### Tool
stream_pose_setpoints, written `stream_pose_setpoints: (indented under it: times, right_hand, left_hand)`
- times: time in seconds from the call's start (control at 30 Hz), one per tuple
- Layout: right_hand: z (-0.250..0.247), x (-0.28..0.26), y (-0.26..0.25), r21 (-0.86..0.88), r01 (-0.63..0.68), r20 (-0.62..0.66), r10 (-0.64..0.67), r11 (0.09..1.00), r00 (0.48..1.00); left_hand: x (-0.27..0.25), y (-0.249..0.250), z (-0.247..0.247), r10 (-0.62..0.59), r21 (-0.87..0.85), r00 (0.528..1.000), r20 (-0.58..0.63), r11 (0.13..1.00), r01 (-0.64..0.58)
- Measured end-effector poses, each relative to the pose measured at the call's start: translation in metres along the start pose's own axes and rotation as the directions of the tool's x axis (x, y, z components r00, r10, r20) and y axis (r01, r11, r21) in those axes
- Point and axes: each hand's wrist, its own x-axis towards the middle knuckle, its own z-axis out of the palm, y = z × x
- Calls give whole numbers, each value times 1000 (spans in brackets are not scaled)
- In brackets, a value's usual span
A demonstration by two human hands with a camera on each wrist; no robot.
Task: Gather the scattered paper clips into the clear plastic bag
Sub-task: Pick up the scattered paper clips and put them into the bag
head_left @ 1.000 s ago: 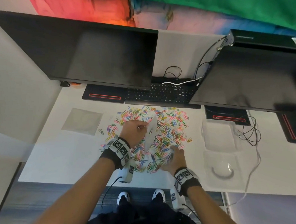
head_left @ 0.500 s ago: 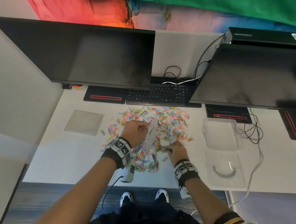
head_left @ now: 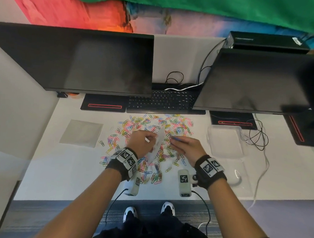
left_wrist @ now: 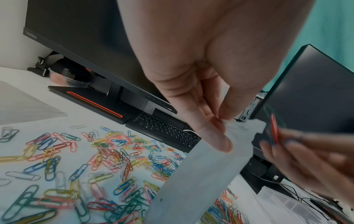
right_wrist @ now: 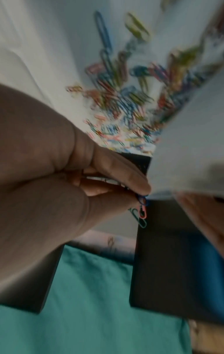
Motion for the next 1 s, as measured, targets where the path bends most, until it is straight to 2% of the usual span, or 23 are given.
stream_pose_setpoints:
  times: [0.1,0.23,0.27,0.33,0.37,0.43,0.57,0.63,0.8,0.9,0.93,1.0]
  right_hand:
    - [19,4,-1,42,-48,49,46,998,998]
    - [30,12,6,-32,-87,-35,85,996,996]
    - [32,14,8,-95,-85,-78,78,992,994]
    - [33,18,14,-362,-45,-157,-13,931,988]
    - [35,18,15,-514,-21,-146,-63,858,987]
    - [39,16,14,-697,9,-109,-119,717,987]
    - [43,16,11,-759,99,-89,-253,644,963]
    - [45,17,12,-811,140,-57,-316,567,947]
    - [43,19,15,-868,114,-13,-252,483,968]
    - [44,17,13,-927,203,146,-197,316,970]
    - [43,16,11,-918,250,199,-189,307,962]
    - [39,15,7,-832,350,254,-265,431,930]
  left_hand:
    - [-1,4,4,39,23,999,25,999,-39]
    - [-3,11,7,83,22,995,48,996,-84]
    - [-3,10,8,79,17,996,41,997,-80]
    - [-3,12,12,81,20,996,41,996,-82]
    - [-4,11,13,87,28,995,43,996,-88]
    - [-4,12,15,102,38,994,41,994,-103]
    - [-1,10,14,134,42,990,30,990,-136]
    - [0,9,13,121,42,992,24,992,-122]
    - [6,4,12,58,-23,998,19,998,-58]
    - [8,4,9,46,-29,999,23,999,-45]
    - [8,4,9,52,-27,998,20,998,-51]
    - [7,5,7,57,-40,998,2,998,-56]
